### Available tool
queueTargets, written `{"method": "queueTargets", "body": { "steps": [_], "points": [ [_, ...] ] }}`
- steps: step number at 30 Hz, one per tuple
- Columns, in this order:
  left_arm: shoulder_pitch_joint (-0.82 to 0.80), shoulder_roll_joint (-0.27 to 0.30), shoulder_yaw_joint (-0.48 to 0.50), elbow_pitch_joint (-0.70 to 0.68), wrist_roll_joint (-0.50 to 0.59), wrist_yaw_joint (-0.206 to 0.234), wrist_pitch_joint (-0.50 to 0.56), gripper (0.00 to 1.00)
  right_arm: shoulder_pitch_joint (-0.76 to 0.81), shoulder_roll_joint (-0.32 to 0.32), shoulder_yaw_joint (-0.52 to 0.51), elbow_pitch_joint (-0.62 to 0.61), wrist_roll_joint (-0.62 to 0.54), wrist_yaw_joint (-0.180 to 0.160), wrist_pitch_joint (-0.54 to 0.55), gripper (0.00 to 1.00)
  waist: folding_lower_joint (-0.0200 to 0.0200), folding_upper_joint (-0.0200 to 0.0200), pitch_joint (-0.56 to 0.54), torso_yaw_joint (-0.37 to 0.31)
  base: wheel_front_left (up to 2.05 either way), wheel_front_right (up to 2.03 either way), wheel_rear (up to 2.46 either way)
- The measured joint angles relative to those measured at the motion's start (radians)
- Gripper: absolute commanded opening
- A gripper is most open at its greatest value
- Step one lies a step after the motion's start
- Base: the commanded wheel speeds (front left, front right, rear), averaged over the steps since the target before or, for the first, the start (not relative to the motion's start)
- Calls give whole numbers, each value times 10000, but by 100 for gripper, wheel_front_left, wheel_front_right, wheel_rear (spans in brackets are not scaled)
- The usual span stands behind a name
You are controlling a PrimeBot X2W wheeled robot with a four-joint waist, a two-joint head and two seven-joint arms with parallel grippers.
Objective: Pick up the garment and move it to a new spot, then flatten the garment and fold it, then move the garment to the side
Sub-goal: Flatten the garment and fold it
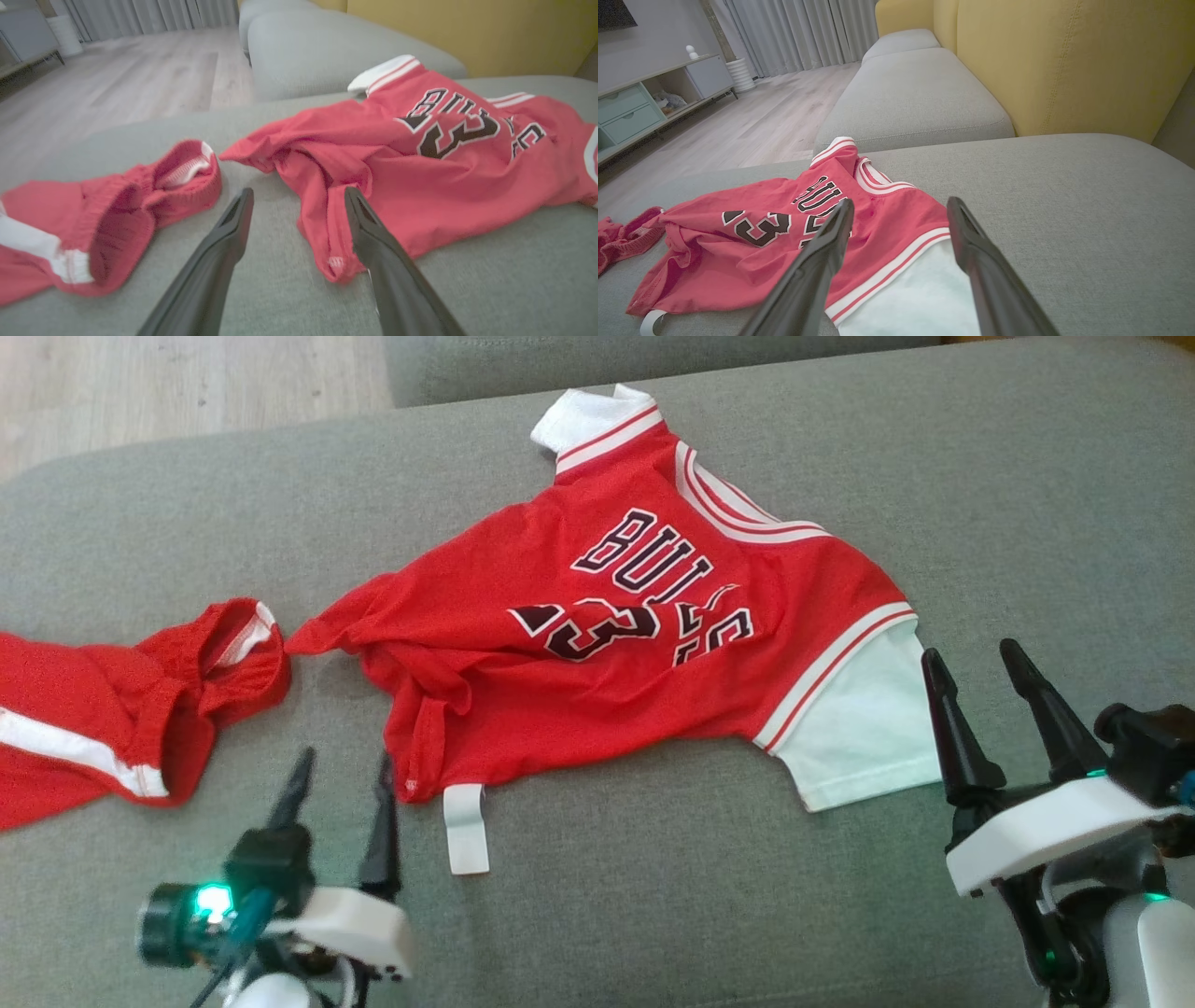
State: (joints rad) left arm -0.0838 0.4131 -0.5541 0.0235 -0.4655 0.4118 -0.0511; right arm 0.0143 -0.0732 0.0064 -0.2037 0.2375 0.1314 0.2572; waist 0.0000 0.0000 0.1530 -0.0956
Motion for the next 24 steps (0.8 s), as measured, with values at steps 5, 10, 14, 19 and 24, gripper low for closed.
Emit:
{"method": "queueTargets", "body": {
  "steps": [5, 10, 14, 19, 24],
  "points": [
    [-614, -355, -426, 1354, -523, -748, 890, 100, -3, 4, 46, 15, 19, 0, 69, 100, 0, 0, 177, -38, 0, 0, 0],
    [-1207, -830, -644, 2608, -811, -1235, 1131, 100, -11, 10, 81, 121, 115, -2, 71, 100, 1, 0, 364, -190, 0, 0, 0],
    [-1607, -1089, -650, 3296, -1041, -1386, 1302, 100, -9, 17, 12, 272, 178, -2, 84, 100, 1, 0, 518, -320, 0, 0, 0],
    [-1977, -1164, -571, 3722, -1331, -1670, 1290, 0, -7, 6, -376, 894, 176, -2, 257, 100, 0, 0, 633, -429, 0, 0, 0],
    [-2015, -1175, -573, 3799, -1336, -1758, 1287, 0, -7, -140, -646, 2297, 176, -2, 759, 100, 0, 0, 662, -400, 0, 0, 0]
  ]
}}
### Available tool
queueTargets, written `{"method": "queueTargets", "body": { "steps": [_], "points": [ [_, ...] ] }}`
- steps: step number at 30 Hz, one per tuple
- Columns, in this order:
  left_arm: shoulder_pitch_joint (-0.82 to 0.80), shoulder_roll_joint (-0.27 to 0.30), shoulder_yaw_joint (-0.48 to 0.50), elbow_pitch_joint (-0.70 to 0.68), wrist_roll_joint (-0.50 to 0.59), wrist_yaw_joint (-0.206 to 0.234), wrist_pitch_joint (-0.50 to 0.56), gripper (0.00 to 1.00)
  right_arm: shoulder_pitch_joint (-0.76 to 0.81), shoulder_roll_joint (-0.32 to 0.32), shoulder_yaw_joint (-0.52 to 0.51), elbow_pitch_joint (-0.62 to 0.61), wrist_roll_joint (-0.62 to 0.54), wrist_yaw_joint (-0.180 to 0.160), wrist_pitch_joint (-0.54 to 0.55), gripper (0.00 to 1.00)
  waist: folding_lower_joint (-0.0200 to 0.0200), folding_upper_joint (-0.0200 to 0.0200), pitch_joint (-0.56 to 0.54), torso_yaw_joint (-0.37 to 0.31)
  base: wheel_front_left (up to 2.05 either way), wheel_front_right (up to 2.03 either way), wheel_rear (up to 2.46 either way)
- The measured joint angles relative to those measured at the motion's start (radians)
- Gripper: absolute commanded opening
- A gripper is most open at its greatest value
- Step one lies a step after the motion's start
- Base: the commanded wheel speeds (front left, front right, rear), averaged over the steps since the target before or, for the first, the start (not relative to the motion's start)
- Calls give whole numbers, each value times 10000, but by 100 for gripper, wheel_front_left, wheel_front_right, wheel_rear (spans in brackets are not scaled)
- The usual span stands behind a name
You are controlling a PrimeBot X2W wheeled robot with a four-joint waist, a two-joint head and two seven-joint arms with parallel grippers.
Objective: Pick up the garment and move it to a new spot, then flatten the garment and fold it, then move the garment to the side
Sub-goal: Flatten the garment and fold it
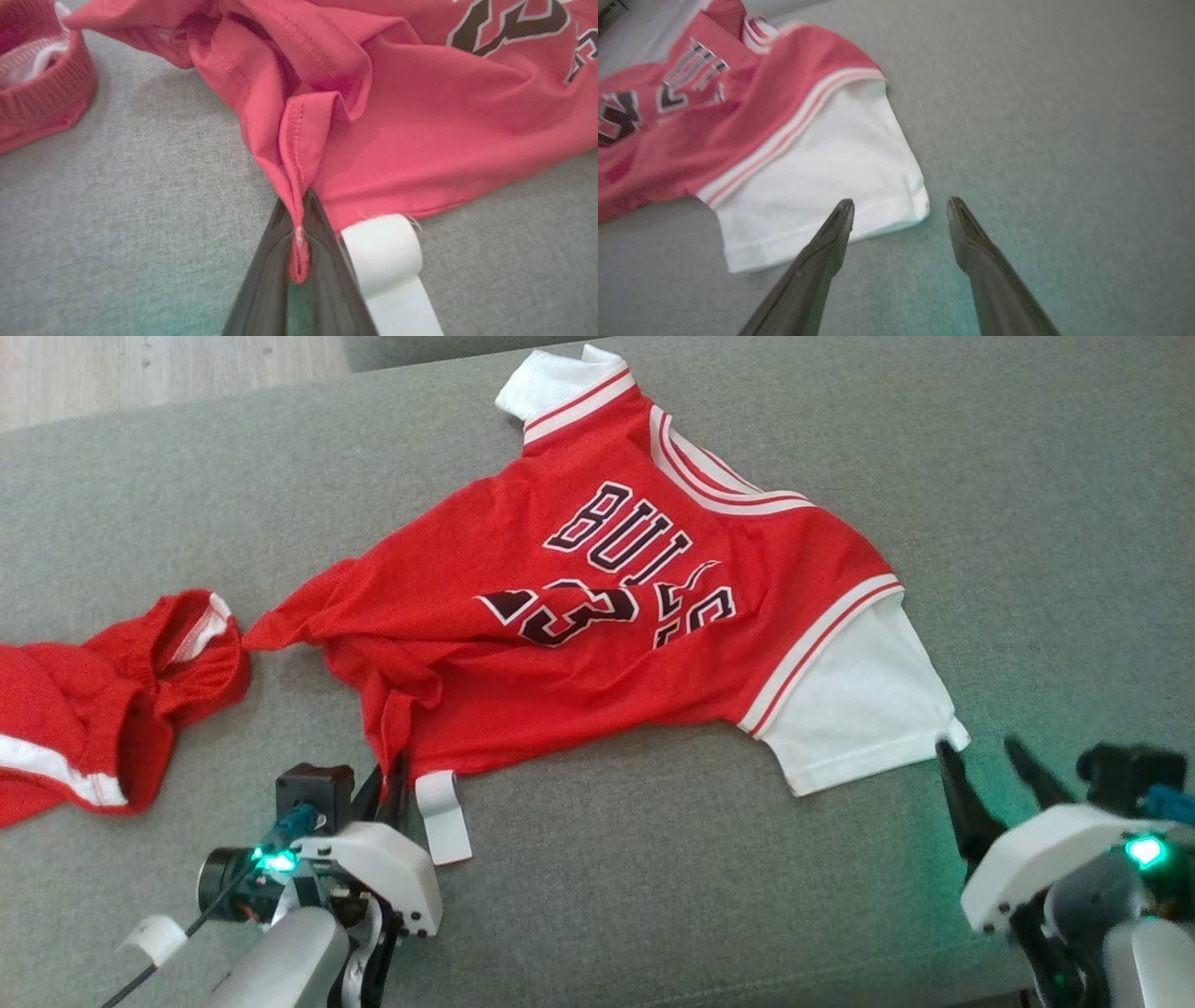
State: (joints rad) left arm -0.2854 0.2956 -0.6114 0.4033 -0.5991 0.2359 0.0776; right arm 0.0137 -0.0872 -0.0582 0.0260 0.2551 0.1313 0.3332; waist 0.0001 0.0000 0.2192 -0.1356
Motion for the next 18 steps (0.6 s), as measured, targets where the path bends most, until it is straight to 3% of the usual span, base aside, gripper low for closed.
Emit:
{"method": "queueTargets", "body": {
  "steps": [7, 18],
  "points": [
    [-5, -19, -58, -117, 6, 6, -134, 0, -306, -318, -61, 1952, 253, 0, 290, 100, -1, 0, 75, 235, 0, 0, 0],
    [-1, -23, -71, -274, 19, 15, -439, 0, -1839, -930, 550, 3524, 913, 0, 104, 100, 0, 0, 263, 524, 0, 0, 0]
  ]
}}
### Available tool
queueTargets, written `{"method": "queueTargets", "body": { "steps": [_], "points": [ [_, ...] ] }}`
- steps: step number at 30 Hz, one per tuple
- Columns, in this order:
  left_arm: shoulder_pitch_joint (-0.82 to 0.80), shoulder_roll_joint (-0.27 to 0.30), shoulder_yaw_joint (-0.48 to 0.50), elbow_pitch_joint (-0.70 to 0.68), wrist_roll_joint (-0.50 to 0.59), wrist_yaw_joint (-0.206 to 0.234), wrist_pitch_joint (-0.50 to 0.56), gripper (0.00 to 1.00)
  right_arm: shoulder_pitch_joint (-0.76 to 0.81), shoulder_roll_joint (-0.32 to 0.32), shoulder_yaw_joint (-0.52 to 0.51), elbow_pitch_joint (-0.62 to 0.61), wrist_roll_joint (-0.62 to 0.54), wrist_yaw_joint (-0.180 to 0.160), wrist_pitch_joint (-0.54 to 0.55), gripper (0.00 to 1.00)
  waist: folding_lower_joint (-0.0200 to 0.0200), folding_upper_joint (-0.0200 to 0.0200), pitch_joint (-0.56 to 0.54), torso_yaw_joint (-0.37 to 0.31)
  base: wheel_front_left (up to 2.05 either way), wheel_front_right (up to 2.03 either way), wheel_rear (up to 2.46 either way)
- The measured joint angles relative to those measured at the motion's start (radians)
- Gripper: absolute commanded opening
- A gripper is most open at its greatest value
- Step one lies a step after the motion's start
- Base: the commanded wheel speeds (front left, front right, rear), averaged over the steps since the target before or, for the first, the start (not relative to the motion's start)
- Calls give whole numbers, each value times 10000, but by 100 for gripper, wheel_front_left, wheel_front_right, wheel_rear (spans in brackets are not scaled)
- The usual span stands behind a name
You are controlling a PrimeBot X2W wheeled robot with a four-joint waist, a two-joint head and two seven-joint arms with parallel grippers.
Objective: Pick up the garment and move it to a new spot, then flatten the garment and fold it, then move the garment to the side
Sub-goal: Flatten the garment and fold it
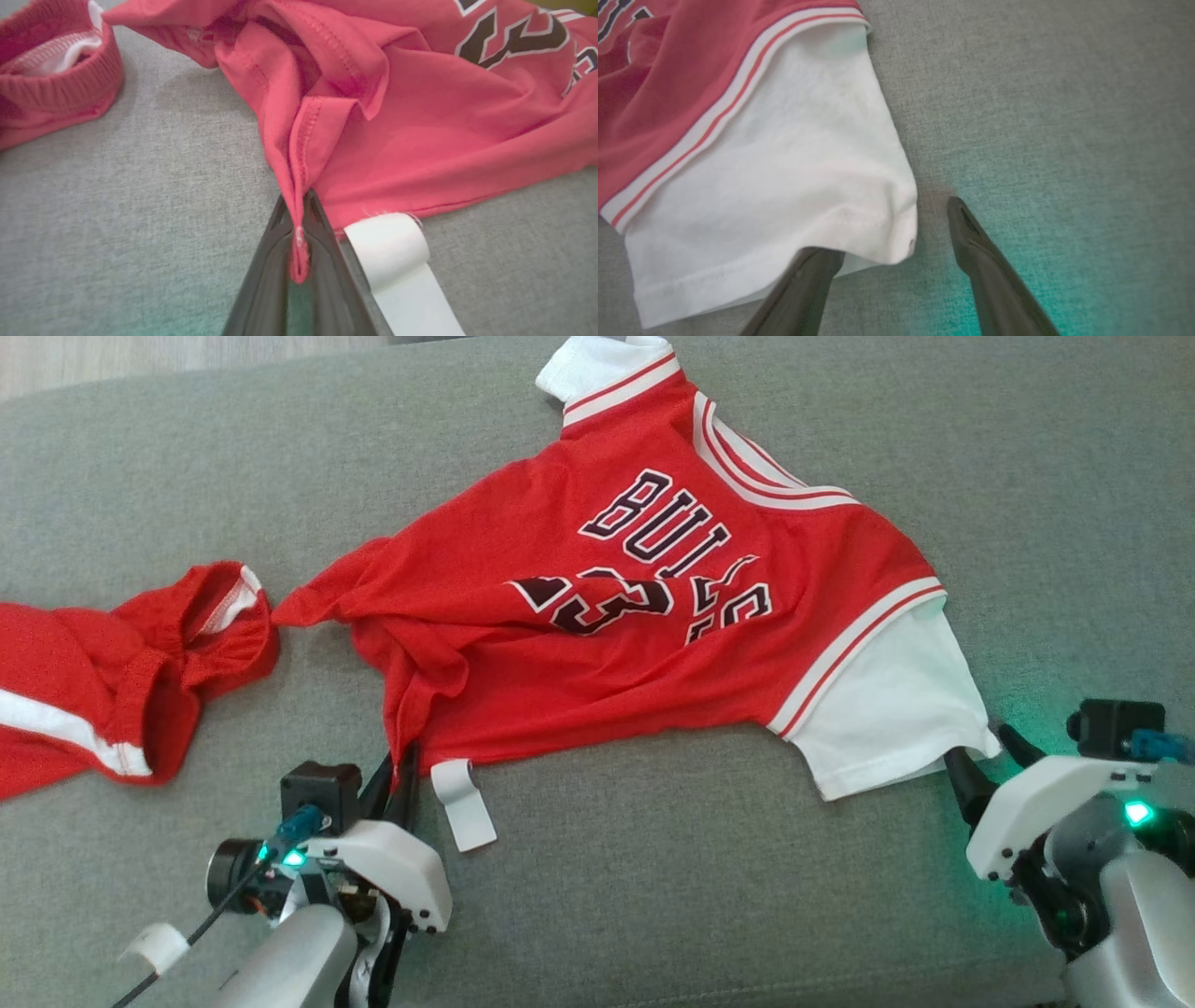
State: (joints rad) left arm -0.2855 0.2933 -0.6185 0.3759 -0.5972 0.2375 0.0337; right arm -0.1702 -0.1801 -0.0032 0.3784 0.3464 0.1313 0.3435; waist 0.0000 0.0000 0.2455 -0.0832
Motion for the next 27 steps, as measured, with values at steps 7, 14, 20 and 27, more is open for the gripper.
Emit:
{"method": "queueTargets", "body": {
  "steps": [7, 14, 20, 27],
  "points": [
    [41, 6, -8, -17, -2, 17, -102, 0, -256, -280, 541, 249, 372, 0, -119, 0, 0, 0, -21, 33, 0, 0, 0],
    [266, 121, 163, -554, -44, 198, -765, 0, -154, -282, 637, -128, 493, 0, -934, 0, 1, 0, -219, -23, 0, 0, 0],
    [664, 1030, 675, -3770, 441, 1034, -1093, 0, 202, -581, -69, -2803, 222, 0, -1235, 0, 0, 0, -670, -130, 0, 0, 0],
    [62, 2336, 1126, -7193, 1459, 1499, -290, 0, -110, -953, -1223, -6123, -414, 2, -449, 0, 0, 0, -1178, -108, 0, 0, 0]
  ]
}}
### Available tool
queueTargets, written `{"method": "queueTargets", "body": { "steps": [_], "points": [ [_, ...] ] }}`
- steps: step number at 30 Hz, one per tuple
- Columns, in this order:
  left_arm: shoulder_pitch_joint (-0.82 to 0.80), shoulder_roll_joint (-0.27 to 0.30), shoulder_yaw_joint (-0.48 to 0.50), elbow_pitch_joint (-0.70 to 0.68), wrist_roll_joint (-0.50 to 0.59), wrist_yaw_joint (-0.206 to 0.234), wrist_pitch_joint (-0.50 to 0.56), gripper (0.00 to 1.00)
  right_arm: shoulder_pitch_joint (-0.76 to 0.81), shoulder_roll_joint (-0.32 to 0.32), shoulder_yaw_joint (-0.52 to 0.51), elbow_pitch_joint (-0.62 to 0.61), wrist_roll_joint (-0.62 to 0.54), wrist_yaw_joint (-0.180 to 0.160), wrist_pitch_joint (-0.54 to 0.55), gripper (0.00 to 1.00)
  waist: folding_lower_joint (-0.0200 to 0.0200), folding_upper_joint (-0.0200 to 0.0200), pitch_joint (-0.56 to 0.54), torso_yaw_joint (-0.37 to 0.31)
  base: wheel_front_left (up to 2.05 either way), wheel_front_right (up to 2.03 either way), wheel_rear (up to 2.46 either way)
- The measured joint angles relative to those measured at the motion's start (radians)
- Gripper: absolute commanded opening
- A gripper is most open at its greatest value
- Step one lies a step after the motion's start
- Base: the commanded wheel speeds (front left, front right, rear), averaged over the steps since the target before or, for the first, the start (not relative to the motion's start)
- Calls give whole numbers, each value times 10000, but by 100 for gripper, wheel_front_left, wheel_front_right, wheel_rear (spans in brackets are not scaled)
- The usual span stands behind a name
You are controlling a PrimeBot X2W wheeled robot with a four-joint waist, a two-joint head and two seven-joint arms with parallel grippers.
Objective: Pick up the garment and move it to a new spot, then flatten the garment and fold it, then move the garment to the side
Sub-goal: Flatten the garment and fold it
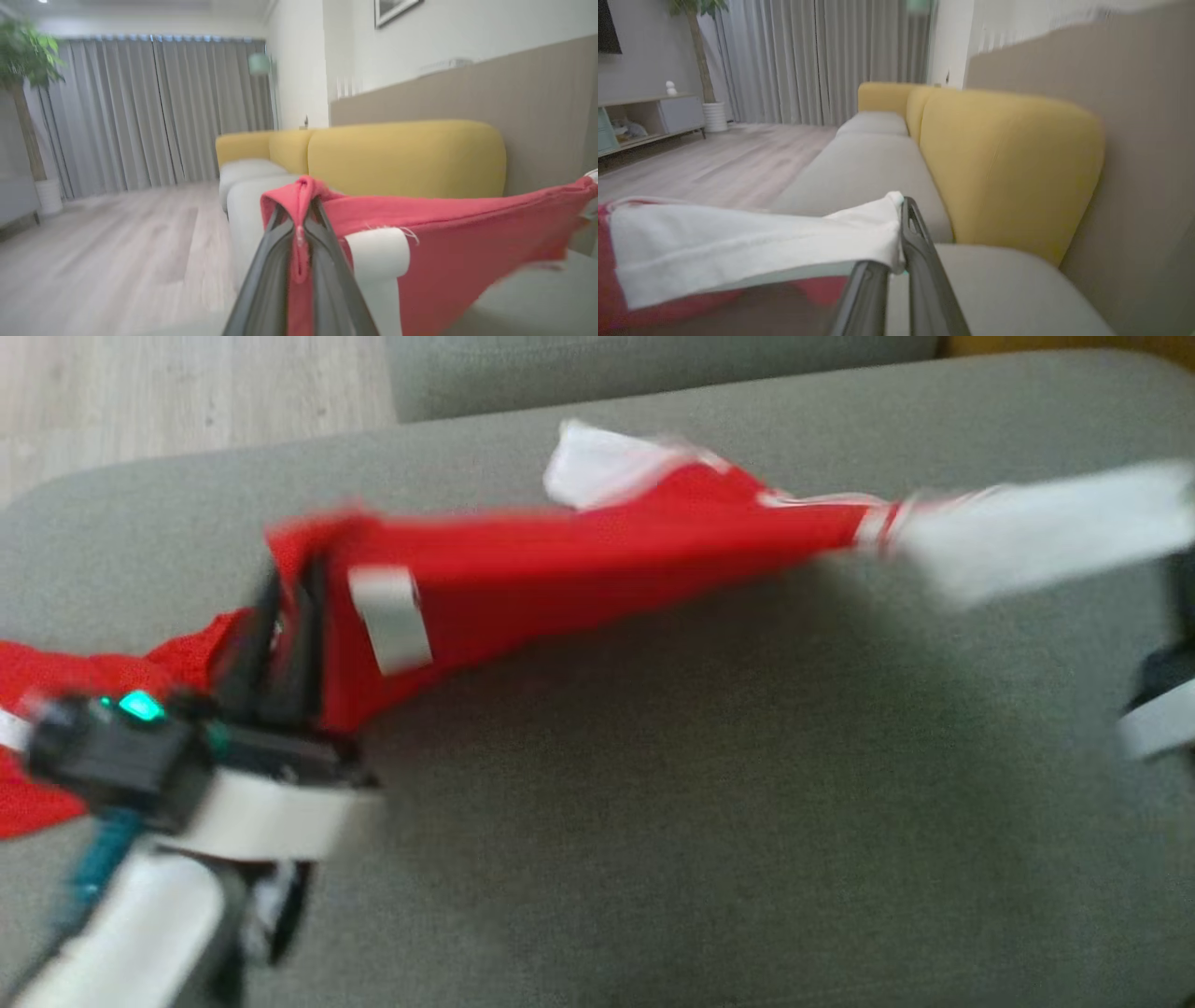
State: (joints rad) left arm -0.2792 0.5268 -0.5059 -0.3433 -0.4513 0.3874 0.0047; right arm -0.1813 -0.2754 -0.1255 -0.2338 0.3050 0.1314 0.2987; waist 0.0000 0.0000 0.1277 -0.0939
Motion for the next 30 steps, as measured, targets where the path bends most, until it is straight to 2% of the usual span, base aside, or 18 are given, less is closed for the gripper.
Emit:
{"method": "queueTargets", "body": {
  "steps": [4, 7, 13, 16, 19, 22, 26, 28, 29, 30],
  "points": [
    [-1394, 729, 566, -1348, 458, -4, 686, 0, -1247, -416, -821, -1875, -408, 0, 713, 0, 0, 0, -236, 42, 0, 0, 0],
    [-2458, 1080, 938, -2015, 619, -104, 1135, 0, -2393, -897, -1300, -2815, -468, 0, 1183, 0, -1, 0, -373, 65, 0, 0, 0],
    [-4190, 1212, 1183, -2253, 476, -460, 1900, 0, -4050, -1735, -1708, -2817, -29, 0, 1964, 0, -1, 0, -465, 8, 0, 0, 0],
    [-4625, 1016, 1116, -1745, 23, -725, 2098, 0, -4558, -1914, -1478, -2084, 309, 0, 2034, 0, -1, 0, -361, -35, 0, 0, 0],
    [-4906, 508, 830, -765, -428, -989, 2138, 0, -5068, -1950, -922, -867, 642, 0, 1871, 0, 0, 0, -157, -78, 0, 0, 0],
    [-5301, -234, 750, 859, -997, -1256, 1868, 0, -5639, -1908, -374, 541, 895, 0, 1336, 0, 0, 0, 118, -112, 0, 0, 0],
    [-6226, -1220, 732, 3488, -1542, -1877, 986, 0, -6601, -1526, 205, 2679, 959, 0, 625, 0, 2, 0, 478, -164, 0, 0, 0],
    [-6829, -1605, 633, 4913, -1569, -2211, 510, 0, -7266, -1298, 477, 3670, 926, 0, 219, 0, 3, 0, 599, -209, 0, 0, 0],
    [-6829, -1605, 633, 4913, -1569, -2211, 510, 0, -7266, -1298, 477, 3670, 926, 0, 219, 0, 3, 0, 599, -209, 0, 0, 0],
    [-7104, -1820, 681, 5486, -1638, -2328, 199, 0, -7661, -1166, 606, 4117, 911, 0, 23, 0, 4, -1, 632, -249, 0, 0, 0]
  ]
}}
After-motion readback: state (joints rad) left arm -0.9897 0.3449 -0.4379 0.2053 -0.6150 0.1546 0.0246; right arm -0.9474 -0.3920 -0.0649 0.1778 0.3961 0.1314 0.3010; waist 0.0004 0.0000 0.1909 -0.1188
